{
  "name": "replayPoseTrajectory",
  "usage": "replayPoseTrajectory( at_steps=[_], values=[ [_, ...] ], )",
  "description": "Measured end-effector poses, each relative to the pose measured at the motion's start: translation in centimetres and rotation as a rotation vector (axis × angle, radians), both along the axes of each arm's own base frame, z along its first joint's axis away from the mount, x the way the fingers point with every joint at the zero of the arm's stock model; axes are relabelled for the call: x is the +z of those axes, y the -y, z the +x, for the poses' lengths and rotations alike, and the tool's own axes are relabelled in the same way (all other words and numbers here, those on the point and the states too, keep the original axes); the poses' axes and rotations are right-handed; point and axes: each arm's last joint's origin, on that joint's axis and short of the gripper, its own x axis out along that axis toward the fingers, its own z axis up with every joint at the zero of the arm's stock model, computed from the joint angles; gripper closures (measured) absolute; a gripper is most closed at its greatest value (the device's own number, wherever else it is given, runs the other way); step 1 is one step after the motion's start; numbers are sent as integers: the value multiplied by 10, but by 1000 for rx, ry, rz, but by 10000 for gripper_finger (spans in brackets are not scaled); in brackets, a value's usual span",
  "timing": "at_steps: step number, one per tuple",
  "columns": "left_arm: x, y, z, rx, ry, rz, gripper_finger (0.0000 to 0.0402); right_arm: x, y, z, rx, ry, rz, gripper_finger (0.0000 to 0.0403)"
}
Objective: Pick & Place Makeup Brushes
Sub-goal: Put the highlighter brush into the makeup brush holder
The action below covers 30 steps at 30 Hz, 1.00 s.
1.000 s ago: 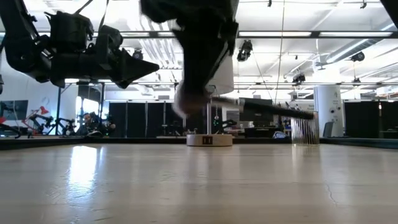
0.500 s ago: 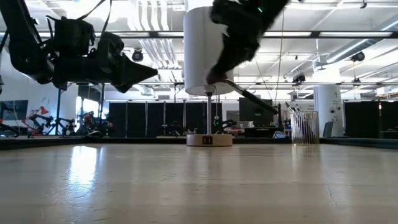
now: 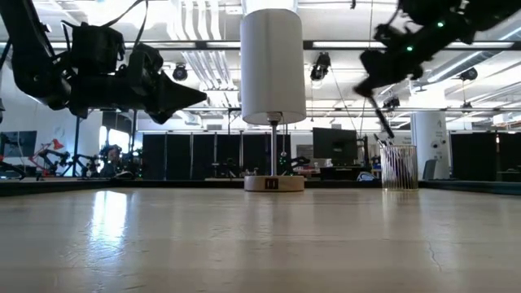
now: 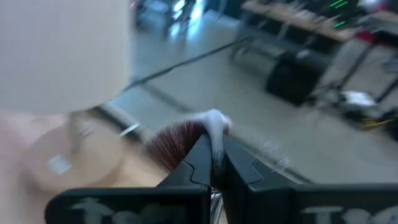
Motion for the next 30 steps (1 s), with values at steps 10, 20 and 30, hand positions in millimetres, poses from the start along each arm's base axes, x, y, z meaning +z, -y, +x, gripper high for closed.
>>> replayPoseTrajectory(
  at_steps=[10, 20, 30],
  values=[
    [0, 0, 0, 1, 3, -30, 402, -30, 28, -53, -226, 124, -191, 394],
    [0, 0, 0, 4, 7, -51, 402, -57, 34, -58, -245, 166, -194, 394],
    [0, 0, 0, 4, 6, -54, 402, -74, 34, -57, -258, 151, -123, 394]
  ],
)
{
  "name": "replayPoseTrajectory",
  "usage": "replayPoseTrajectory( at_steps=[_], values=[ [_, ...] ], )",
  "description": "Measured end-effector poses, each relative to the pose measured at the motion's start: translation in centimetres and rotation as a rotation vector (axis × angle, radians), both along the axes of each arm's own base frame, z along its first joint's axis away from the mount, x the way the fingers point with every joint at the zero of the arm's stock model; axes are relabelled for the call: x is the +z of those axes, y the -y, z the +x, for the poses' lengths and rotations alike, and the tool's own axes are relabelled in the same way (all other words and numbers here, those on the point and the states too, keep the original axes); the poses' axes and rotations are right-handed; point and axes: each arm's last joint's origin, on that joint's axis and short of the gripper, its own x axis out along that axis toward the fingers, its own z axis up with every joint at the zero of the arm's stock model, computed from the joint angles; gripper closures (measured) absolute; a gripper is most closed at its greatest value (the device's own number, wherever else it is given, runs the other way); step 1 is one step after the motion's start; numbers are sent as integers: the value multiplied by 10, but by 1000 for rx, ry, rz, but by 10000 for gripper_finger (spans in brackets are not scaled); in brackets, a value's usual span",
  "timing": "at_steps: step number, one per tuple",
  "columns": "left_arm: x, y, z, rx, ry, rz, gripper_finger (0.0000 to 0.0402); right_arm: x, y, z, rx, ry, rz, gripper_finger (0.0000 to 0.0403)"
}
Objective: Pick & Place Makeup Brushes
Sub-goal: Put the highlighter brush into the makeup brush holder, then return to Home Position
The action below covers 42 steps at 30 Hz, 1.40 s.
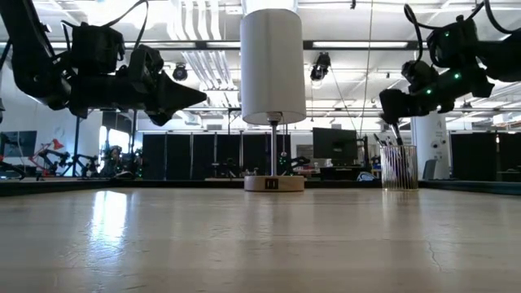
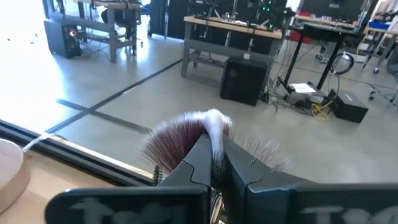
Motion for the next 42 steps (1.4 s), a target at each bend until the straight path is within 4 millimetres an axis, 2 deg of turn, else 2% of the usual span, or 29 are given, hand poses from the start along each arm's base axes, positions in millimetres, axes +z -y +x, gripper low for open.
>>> replayPoseTrajectory(
  at_steps=[13, 18, 24, 34, 38, 42],
  values=[
    [-1, 0, 0, -1, -6, -19, 402, -14, 0, 0, -13, 30, 79, 394],
    [-1, 0, 0, -2, -5, -35, 402, -14, 0, 0, -18, 40, 98, 369],
    [-1, 0, 0, -3, -4, -63, 402, -8, 4, 4, -33, -9, 184, 326],
    [3, 1, -4, -15, 12, -56, 402, 28, 6, 5, -59, -64, 278, 272],
    [8, 4, -14, -14, 53, -41, 402, 40, -5, 6, 31, -102, 300, 286],
    [8, 9, -25, -4, 47, -47, 402, 43, -23, 12, 165, -95, 286, 329]
  ],
)
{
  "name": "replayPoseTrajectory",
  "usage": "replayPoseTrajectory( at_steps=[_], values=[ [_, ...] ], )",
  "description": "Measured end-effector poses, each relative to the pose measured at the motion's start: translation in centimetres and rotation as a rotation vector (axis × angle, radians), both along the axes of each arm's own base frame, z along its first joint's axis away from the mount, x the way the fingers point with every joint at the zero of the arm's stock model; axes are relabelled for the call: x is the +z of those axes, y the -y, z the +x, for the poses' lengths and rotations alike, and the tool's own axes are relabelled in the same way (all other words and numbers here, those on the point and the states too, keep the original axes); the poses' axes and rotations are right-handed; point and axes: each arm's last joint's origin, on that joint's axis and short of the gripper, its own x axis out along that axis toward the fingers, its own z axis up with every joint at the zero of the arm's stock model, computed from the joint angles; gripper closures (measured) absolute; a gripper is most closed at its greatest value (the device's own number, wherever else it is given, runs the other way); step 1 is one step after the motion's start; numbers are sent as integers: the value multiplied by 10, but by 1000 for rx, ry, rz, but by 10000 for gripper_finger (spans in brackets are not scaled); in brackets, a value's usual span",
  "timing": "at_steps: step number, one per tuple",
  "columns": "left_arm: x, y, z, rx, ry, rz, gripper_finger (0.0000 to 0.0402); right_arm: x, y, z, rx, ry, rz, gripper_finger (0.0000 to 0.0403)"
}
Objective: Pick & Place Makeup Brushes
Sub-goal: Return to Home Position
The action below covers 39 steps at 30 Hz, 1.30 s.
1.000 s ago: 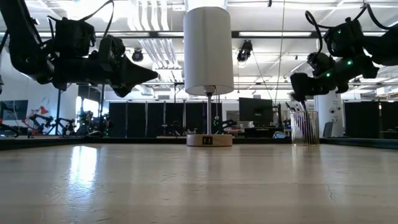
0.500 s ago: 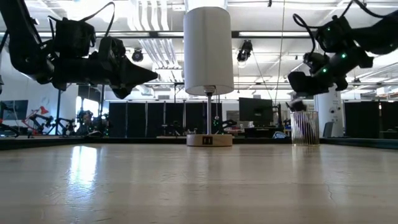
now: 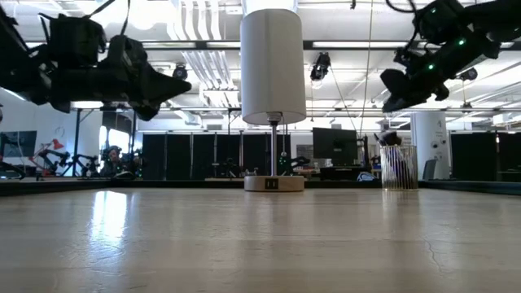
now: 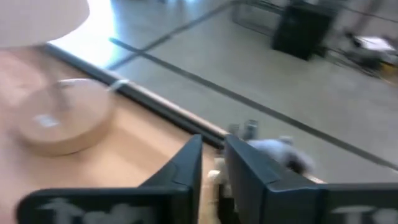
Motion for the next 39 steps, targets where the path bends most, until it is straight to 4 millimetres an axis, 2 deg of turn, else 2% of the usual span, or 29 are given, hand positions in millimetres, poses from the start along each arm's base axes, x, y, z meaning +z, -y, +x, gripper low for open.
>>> replayPoseTrajectory(
  at_steps=[5, 11, 16, 23, 29, 35, 39],
  values=[
    [-2, 1, -9, 80, -76, -20, 402, -7, -25, 14, 182, 42, -15, 387],
    [-1, 3, -18, 136, -133, -8, 402, -14, -58, 35, 447, 139, -89, 394],
    [0, 6, -25, 152, -127, 10, 402, -24, -78, 37, 588, 203, -115, 394],
    [-5, 10, -35, 154, -102, 18, 402, -34, -89, 26, 736, 249, -86, 394],
    [-5, 12, -40, 154, -97, 20, 402, -39, -95, 9, 831, 307, -107, 394],
    [-4, 14, -44, 154, -100, 21, 401, -39, -98, -10, 825, 352, -126, 394],
    [-5, 15, -47, 154, -113, 15, 402, -47, -98, -21, 766, 368, -158, 394]
  ],
)
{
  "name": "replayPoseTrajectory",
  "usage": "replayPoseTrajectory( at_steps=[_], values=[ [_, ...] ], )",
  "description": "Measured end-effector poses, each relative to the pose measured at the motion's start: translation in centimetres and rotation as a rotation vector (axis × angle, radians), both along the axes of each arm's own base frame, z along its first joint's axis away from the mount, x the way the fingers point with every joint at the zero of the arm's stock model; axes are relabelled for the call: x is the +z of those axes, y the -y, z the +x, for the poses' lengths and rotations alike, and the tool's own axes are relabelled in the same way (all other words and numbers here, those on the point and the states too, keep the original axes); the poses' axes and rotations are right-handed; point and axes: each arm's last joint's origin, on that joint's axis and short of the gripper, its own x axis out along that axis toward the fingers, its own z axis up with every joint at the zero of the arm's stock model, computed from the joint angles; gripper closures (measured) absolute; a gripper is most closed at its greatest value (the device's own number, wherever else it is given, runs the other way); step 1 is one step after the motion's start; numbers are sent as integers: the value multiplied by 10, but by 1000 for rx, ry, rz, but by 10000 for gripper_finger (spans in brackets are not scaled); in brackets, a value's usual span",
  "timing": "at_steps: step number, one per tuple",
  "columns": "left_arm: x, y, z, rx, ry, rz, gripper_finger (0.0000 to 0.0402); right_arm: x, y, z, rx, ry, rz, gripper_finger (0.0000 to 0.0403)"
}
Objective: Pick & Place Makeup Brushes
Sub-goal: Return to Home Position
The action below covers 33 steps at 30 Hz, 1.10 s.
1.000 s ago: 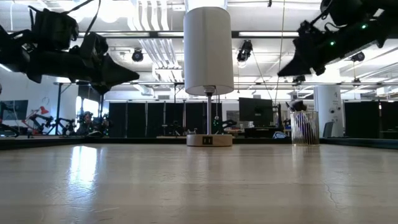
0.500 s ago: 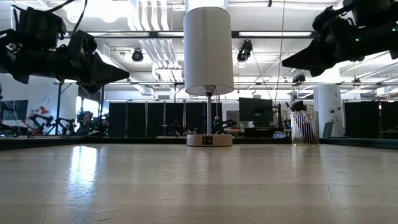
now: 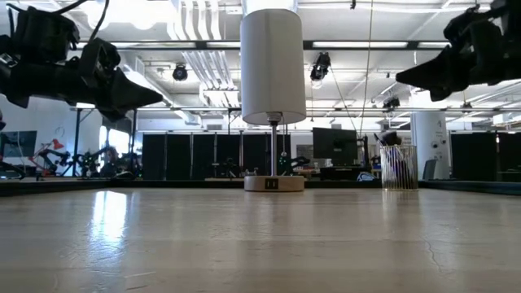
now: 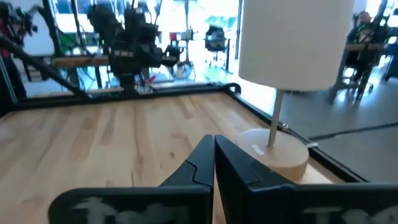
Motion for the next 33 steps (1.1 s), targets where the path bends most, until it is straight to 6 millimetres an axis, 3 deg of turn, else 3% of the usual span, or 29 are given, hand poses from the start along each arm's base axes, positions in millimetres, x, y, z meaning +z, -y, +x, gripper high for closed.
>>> replayPoseTrajectory(
  at_steps=[8, 15, 25, 33],
  values=[
    [3, 3, -8, 4, 64, 10, 402, -17, -1, -7, -7, 19, -5, 394],
    [7, 4, -14, 49, 102, 33, 402, -15, -1, -7, -21, 67, 0, 394],
    [-7, 4, -27, 223, -19, -13, 402, -17, 2, -7, -108, 76, 27, 394],
    [-4, 7, -31, 200, 32, -15, 402, -16, 2, -7, -120, 79, 21, 394]
  ],
)
